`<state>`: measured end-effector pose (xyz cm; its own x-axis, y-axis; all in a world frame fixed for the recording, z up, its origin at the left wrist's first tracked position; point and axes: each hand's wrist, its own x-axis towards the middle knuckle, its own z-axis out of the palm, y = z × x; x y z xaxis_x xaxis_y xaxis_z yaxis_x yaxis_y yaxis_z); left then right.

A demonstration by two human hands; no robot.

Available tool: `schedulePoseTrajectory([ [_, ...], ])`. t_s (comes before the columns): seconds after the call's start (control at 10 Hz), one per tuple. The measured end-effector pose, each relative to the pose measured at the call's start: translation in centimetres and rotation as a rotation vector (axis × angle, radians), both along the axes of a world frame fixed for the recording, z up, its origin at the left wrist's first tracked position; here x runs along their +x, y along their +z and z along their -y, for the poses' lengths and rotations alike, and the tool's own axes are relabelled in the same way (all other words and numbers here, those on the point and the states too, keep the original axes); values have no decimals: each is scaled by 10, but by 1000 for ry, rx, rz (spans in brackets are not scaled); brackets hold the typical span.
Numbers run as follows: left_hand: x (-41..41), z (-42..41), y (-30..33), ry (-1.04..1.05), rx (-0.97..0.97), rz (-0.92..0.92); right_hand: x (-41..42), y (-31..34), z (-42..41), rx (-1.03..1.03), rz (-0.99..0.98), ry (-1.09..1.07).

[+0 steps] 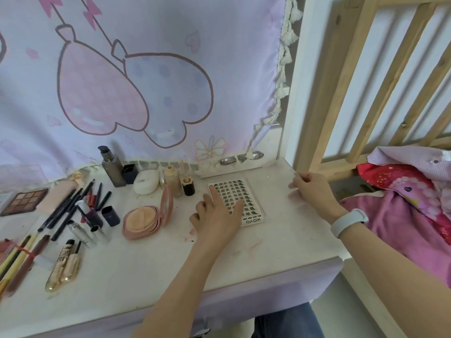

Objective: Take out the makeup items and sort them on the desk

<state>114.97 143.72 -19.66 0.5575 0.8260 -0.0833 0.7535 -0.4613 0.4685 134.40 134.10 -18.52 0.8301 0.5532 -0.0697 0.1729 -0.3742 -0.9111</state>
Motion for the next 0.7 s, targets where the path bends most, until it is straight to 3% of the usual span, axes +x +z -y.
schedulePoseTrajectory([
  [0.1, 1, 4, -12, 6, 91, -30, 1, -11, -4, -284, 475, 1],
  [0.2, 2, 3, -19, 34, 151, -11, -7, -22, -4, -493, 606, 16],
  [0.4, 4, 1, -18, 43, 133, -22, -8, -30, -8, -575, 654, 66],
  [0.6, 0, 3, -13, 38, 105, 58, -13, -28, -6, -446, 772, -21],
  [0.7, -21, 11, -11, -25, 177, 133, -20, -14, 1, 8, 748, -86],
])
